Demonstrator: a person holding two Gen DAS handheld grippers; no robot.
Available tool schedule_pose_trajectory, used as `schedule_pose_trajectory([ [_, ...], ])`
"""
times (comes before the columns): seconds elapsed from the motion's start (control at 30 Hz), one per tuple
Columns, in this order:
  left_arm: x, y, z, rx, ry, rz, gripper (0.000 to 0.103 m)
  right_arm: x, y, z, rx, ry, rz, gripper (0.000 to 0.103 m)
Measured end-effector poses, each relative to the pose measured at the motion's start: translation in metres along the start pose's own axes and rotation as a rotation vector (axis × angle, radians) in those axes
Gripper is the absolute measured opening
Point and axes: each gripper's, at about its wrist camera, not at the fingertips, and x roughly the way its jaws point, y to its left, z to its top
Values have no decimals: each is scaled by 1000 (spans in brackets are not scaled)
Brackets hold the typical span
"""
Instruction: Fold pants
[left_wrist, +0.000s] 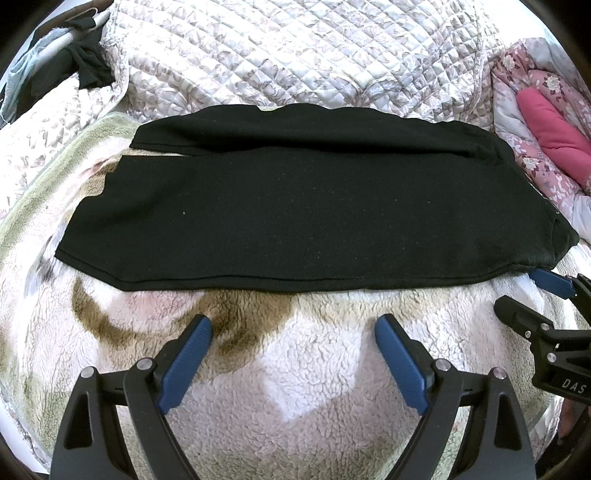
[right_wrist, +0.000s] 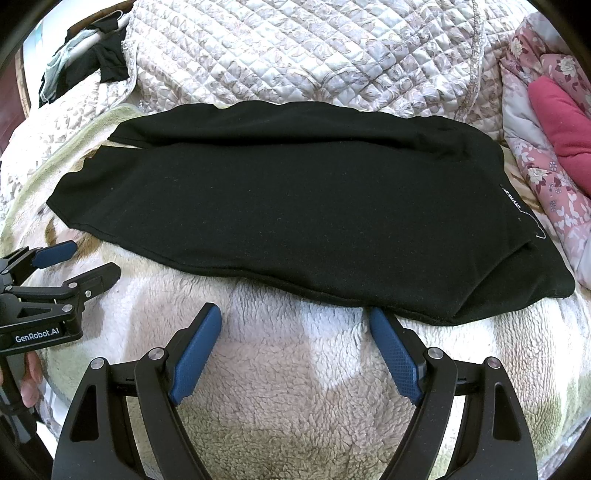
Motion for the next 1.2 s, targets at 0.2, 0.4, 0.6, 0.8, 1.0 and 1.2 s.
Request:
schedule_pose_trajectory([
  [0.2, 0, 0, 0, 0, 0, 0, 92, 0, 0, 0, -1, 0, 0, 82],
  [0.4, 0, 0, 1, 1, 0, 0, 92, 0, 0, 0, -5, -1, 0, 82],
  [0.6, 0, 0, 0, 1, 0, 0, 93, 1, -1, -1, -5, 3, 5, 82],
  [0.8, 0, 0, 0, 1, 0, 1, 93, 2, -2, -1, 0, 9, 12, 83],
  [1.0, 1, -1, 0, 5, -4, 3, 93, 3, -3, -1, -3, 13, 18, 83],
  [1.2, 1, -1, 0, 2, -2, 2, 93, -2, -4, -2, -7, 9, 27, 83],
])
